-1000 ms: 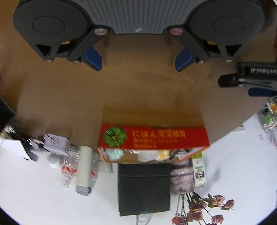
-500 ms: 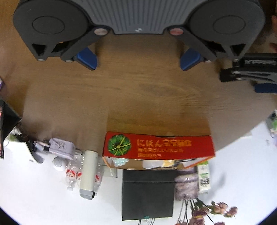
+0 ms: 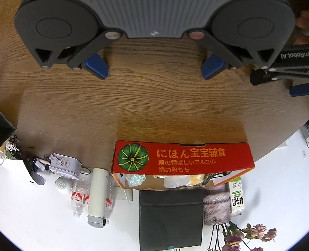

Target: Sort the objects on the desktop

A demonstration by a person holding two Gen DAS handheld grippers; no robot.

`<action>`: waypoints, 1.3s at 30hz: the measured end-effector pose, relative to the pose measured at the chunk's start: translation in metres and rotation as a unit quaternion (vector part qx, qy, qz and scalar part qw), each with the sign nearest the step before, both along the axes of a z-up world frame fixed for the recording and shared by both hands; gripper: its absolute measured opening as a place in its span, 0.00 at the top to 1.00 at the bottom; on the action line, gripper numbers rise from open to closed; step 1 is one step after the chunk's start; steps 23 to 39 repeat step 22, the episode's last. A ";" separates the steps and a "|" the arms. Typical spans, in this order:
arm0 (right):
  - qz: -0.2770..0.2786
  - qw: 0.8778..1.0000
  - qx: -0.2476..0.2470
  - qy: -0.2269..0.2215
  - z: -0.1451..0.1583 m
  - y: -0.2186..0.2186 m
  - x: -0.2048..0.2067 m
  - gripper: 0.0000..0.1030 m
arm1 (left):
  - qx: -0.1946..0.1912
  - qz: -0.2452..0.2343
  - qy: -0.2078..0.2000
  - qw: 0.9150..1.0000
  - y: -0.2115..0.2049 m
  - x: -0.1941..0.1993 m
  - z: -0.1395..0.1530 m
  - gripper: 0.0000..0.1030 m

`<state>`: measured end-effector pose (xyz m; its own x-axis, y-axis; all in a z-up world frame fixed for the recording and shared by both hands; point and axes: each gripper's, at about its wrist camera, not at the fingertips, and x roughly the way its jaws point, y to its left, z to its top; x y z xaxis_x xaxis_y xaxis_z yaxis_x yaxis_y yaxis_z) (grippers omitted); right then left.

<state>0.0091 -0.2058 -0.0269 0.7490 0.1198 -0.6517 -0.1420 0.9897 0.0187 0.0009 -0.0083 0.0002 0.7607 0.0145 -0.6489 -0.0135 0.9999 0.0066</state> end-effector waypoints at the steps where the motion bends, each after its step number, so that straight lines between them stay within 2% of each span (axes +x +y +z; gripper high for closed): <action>1: 0.000 1.000 0.000 0.000 0.000 0.000 0.000 0.00 | -0.001 0.000 0.000 1.000 0.000 0.000 0.000 0.00; 39: -0.006 1.000 0.001 -0.001 0.000 0.001 -0.004 0.00 | 0.001 -0.003 0.000 1.000 0.000 -0.001 0.000 0.00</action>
